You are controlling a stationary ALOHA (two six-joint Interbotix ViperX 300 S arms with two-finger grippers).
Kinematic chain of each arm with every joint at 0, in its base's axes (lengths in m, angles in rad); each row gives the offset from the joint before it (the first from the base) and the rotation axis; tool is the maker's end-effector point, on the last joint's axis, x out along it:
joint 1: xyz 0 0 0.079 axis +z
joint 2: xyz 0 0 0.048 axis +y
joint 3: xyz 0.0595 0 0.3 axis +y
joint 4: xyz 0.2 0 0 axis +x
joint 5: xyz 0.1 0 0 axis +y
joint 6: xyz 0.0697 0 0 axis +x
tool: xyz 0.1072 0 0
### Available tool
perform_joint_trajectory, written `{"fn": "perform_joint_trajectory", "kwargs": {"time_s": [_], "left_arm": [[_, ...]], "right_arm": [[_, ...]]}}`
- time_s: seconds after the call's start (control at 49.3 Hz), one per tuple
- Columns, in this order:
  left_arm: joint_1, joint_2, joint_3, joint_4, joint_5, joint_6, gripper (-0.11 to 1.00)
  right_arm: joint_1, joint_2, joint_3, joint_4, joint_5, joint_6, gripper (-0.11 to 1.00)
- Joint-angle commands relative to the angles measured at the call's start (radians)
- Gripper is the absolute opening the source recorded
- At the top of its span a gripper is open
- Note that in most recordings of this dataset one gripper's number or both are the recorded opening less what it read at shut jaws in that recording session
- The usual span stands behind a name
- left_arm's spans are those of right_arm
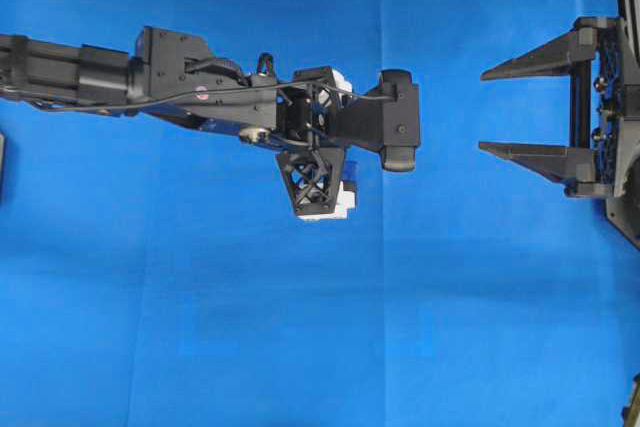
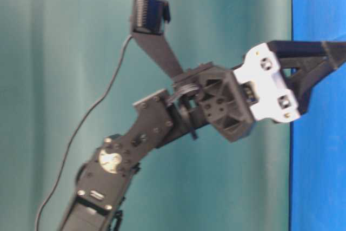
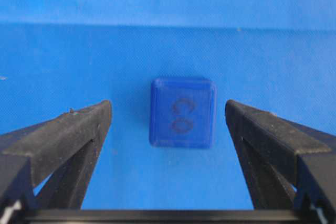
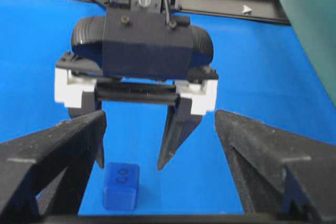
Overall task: Handover the blue block to the right arm after grasping it with the left arm, then place it in the designated position.
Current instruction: 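Rotate the left gripper downward and lower it over the blue cube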
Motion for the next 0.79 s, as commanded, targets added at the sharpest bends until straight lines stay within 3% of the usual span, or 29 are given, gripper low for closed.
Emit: {"fn": "perform_joint_trajectory", "kwargs": {"time_s": [0.0, 0.77], "left_arm": [[0.0, -0.009, 0.006, 0.002, -0.049, 0.0, 0.9], [0.009, 0.066, 0.054, 0.003, -0.127, -0.003, 0.9]], "right_arm": [[-0.003, 0.005, -0.014, 0.003, 0.0, -0.002, 0.93], [-0.005, 0.008, -0.014, 0.003, 0.009, -0.002, 0.93]]}}
